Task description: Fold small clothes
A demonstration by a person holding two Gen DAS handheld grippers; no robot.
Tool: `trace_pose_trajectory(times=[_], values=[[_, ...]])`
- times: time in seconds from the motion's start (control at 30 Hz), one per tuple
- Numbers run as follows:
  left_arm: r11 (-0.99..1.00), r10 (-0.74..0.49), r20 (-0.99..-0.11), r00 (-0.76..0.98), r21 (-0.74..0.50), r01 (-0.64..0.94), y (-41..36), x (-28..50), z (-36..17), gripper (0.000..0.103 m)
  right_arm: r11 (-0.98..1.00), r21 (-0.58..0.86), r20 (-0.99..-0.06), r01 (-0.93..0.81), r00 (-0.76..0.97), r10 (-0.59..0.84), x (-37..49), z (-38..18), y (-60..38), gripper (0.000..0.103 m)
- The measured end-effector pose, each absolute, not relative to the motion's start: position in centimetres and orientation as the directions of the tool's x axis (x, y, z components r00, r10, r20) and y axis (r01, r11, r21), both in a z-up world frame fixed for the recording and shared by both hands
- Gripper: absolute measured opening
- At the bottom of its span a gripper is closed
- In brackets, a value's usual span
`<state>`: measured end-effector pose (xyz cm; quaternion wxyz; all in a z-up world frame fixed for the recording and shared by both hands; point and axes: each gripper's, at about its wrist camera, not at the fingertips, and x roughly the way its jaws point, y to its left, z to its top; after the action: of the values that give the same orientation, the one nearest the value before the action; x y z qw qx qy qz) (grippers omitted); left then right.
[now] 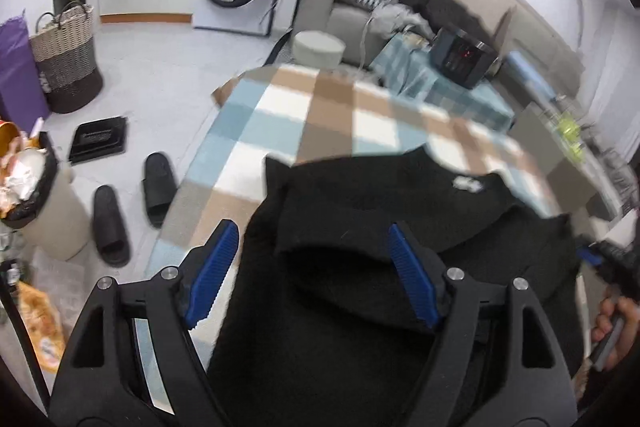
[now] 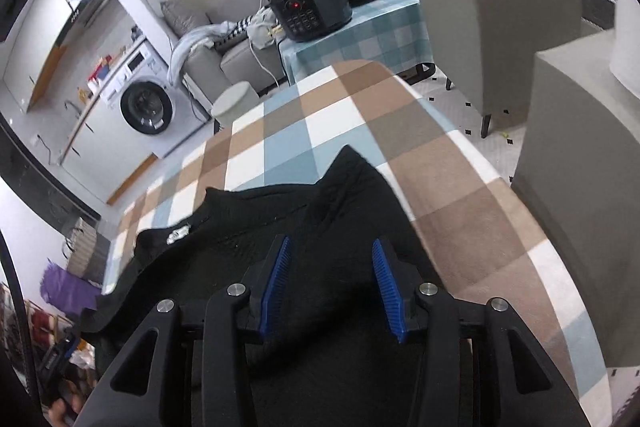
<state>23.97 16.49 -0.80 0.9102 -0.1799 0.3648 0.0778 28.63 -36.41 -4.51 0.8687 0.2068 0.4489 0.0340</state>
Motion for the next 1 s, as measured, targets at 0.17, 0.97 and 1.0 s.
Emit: trace_pose_trajectory(times=[0.17, 0.97, 1.0], values=[[0.897, -0.033, -0.671, 0.741, -0.347, -0.275, 17.4, 23.4, 0.4, 0.074, 0.915, 0.388, -0.777, 0.114, 0.574, 0.258, 29.0, -4.6, -35.6, 0.044], [0.850, -0.176, -0.647, 0.742, -0.480, -0.217, 17.0, 28.1, -0.7, 0.058, 0.918, 0.368, -0.801, 0.149, 0.552, 0.231, 29.9, -4.7, -35.8, 0.045], [0.854, -0.203, -0.650, 0.732, -0.483, -0.193, 16.6, 27.9, -0.5, 0.062, 0.917, 0.366, -0.803, 0.157, 0.551, 0.226, 30.1, -4.8, -36.0, 0.045]])
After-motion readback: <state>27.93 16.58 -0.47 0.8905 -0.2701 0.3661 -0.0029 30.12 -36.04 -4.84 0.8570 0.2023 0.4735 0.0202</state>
